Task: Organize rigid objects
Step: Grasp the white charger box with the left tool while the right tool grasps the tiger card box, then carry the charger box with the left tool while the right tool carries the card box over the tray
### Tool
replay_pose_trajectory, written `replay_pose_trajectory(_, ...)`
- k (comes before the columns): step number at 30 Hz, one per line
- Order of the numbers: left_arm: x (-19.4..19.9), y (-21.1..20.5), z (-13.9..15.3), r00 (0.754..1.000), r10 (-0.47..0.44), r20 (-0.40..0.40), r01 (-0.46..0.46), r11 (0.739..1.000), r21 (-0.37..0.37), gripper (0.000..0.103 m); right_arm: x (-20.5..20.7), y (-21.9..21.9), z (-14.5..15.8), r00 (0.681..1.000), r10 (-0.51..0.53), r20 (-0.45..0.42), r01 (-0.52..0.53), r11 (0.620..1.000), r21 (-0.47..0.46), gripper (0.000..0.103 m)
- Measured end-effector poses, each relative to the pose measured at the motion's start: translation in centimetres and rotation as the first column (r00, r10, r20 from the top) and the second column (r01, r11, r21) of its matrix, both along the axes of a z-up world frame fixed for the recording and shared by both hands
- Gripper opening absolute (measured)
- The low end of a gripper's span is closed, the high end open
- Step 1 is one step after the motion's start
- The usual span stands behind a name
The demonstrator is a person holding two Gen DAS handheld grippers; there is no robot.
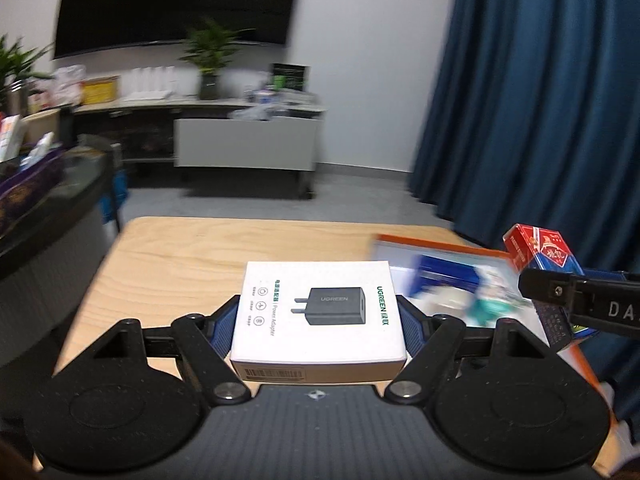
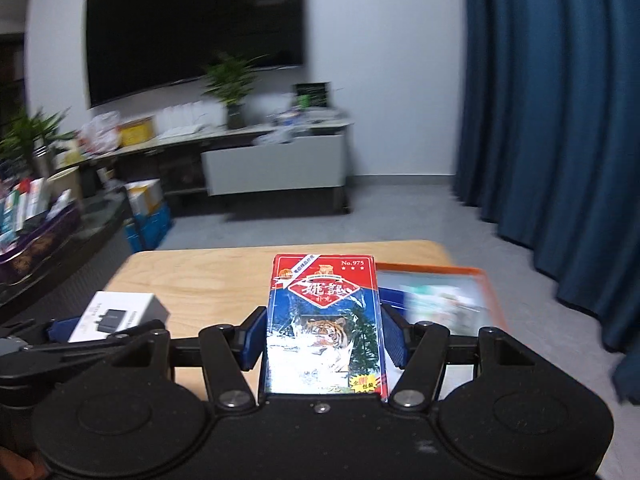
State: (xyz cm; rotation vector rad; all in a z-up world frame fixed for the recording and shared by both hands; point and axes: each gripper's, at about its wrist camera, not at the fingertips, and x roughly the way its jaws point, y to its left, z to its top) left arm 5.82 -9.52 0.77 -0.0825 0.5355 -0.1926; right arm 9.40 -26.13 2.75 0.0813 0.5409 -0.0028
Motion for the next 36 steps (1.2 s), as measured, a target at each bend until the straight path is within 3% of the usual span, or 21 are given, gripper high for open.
replay_pose_trajectory(9, -0.8, -6.5, 1.2, 0.985, -0.167, 0.043, 0.166, 0.986, 0.028, 0.079, -5.7, -6.2, 0.1, 0.988, -0.153, 0.036, 0.153, 0.988, 0.012, 0.071)
replay_pose_trajectory(19, -1.9, -6.5, -0.2, 0.989, -0.139, 0.045, 0.136, 0.989, 0.058, 0.079, -6.9, -6.7, -0.7, 0.994, -0.090, 0.054, 0.088, 0.995, 0.043, 0.071)
replay_pose_trajectory(36, -2.8, -6.9, 0.0, 0.991, -0.124, 0.051, 0.121, 0.991, 0.052, 0.079, -7.0, -6.0, -0.7, 0.997, -0.066, 0.039, 0.065, 0.997, 0.046, 0.071)
